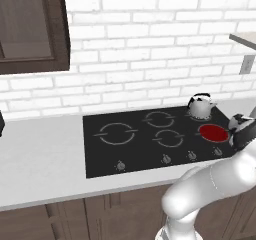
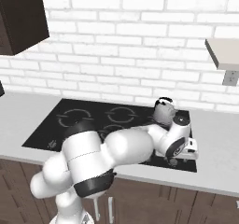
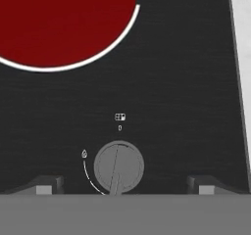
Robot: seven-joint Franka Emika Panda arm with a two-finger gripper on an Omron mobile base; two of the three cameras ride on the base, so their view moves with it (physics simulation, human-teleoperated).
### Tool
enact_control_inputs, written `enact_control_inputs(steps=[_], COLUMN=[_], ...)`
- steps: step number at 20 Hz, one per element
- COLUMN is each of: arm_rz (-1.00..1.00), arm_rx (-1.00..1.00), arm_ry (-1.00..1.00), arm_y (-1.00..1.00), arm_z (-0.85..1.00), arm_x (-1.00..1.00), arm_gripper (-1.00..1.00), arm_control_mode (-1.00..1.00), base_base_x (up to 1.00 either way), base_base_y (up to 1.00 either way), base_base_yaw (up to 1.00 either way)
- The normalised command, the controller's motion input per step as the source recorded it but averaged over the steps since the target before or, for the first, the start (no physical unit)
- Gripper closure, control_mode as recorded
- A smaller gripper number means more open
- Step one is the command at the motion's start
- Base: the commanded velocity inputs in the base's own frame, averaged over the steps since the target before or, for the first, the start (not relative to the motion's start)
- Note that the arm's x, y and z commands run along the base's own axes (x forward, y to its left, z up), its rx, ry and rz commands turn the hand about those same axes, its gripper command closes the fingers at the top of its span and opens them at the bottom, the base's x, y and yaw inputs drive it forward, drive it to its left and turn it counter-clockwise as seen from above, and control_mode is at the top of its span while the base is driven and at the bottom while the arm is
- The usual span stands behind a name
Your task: Turn off the front right burner of the stove.
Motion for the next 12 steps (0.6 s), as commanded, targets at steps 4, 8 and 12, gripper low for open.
enact_control_inputs(steps=[4,8,12], arm_rz=[0.00,0.00,0.00], arm_rx=[0.00,0.00,0.00], arm_ry=[0.00,0.00,0.00], arm_y=[0.06,0.19,0.18], arm_z=[-0.10,-0.20,-0.09], arm_x=[0.00,0.00,0.00], arm_gripper=[-1.00,-1.00,-1.00], arm_control_mode=[-1.00,-1.00,-1.00], base_base_x=[0.00,0.00,0.00], base_base_y=[0.00,0.00,0.00], base_base_yaw=[0.00,0.00,0.00])
